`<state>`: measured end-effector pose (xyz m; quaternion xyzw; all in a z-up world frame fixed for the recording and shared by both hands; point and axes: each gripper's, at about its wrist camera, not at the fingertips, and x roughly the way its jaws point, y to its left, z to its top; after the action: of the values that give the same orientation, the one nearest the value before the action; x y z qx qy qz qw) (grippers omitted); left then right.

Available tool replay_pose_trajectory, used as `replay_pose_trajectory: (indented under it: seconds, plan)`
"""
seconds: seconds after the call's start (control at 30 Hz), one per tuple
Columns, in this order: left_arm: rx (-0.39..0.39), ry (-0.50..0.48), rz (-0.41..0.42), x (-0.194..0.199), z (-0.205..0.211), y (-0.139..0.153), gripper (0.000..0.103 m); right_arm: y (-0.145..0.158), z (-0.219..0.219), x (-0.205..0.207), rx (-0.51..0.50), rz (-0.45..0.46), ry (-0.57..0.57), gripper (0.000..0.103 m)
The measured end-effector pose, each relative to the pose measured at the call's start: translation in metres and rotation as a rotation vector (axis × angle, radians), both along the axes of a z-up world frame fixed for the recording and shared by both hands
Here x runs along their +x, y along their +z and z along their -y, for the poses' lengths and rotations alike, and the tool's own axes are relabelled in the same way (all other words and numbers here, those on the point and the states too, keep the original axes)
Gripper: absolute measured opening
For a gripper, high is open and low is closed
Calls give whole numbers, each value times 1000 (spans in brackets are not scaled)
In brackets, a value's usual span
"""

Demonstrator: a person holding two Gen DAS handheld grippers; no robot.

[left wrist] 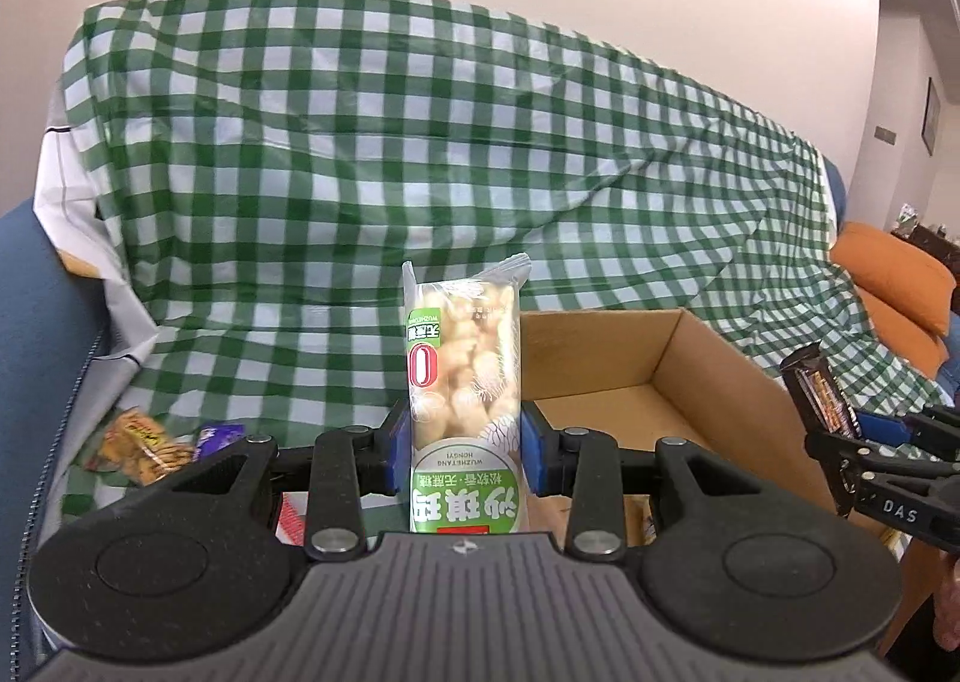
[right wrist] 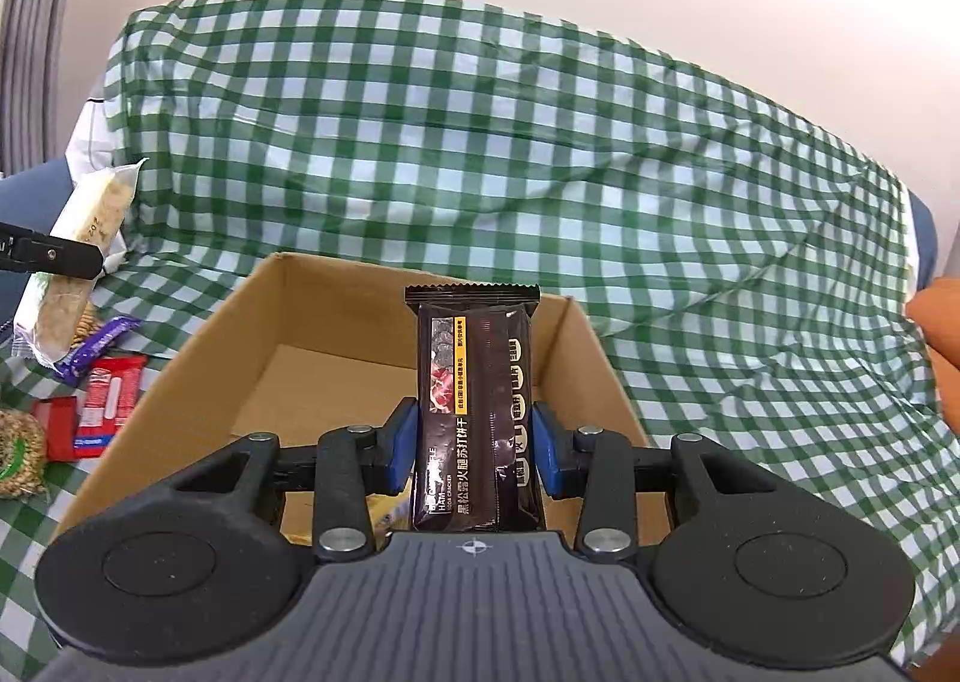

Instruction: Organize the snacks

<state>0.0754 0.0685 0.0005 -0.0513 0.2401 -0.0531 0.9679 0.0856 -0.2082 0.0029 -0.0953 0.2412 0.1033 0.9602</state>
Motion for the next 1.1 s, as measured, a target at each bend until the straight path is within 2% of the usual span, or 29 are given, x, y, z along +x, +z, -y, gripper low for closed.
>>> replay_pose_trajectory:
  seconds: [0.47,1.1]
  plan:
    - [-46,-52,48,4,25,2,40,-4,1,5,-5,12,-44,41]
    - [-48,-129,66,7,54,-4,40,-9,1,8,-15,13,-60,41]
